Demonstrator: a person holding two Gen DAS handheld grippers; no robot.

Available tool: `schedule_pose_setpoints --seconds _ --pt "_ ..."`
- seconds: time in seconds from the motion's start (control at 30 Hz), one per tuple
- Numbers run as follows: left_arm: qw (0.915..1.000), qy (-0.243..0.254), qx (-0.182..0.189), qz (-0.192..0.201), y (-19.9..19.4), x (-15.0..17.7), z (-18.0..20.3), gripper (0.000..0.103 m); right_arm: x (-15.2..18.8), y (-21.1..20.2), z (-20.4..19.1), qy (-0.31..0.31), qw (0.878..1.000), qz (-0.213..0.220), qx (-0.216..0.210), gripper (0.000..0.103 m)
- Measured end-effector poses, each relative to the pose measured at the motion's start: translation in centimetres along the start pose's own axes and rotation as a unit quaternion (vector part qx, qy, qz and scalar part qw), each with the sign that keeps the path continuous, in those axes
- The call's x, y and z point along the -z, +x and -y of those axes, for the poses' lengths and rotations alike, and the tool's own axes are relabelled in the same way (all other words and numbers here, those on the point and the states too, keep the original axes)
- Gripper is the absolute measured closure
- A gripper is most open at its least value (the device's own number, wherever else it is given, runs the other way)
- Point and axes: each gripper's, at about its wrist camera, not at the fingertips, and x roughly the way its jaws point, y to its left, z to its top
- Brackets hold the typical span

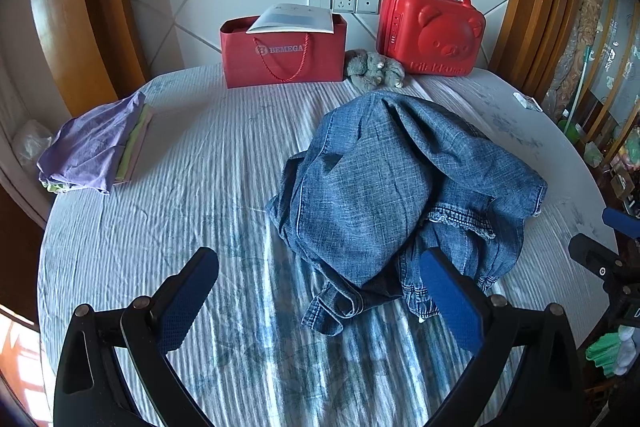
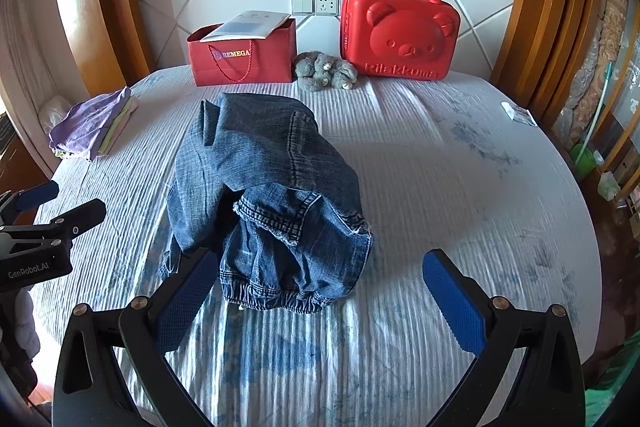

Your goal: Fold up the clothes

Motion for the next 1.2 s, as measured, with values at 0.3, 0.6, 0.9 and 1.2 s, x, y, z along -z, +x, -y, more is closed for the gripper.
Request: schedule_pose_setpoints --seconds 0.3,0.6,0.9,1.2 --pt "0.9989 0.020 0.004 -0.042 8.1 0.9 1.7 0.003 0.8 4.5 3.8 0.033 0.998 -0.047 -0.025 0.005" --pt "0.9981 0.004 -0.025 -0.057 12.6 1.9 2.7 0.010 0.7 10.3 3.8 0.029 0.992 -0.083 -0.095 0.041" --pt "0.9971 0.021 -0.014 -0.072 12.9 1.2 2.5 0.091 1.6 13.9 2.9 0.046 0.978 -0.118 -0.165 0.051" --pt "0.9994 0.016 -0.029 0.012 5.1 -3.8 -3.5 0.097 -0.5 8.2 2.8 0.014 0.997 -0.016 -0.073 0.097"
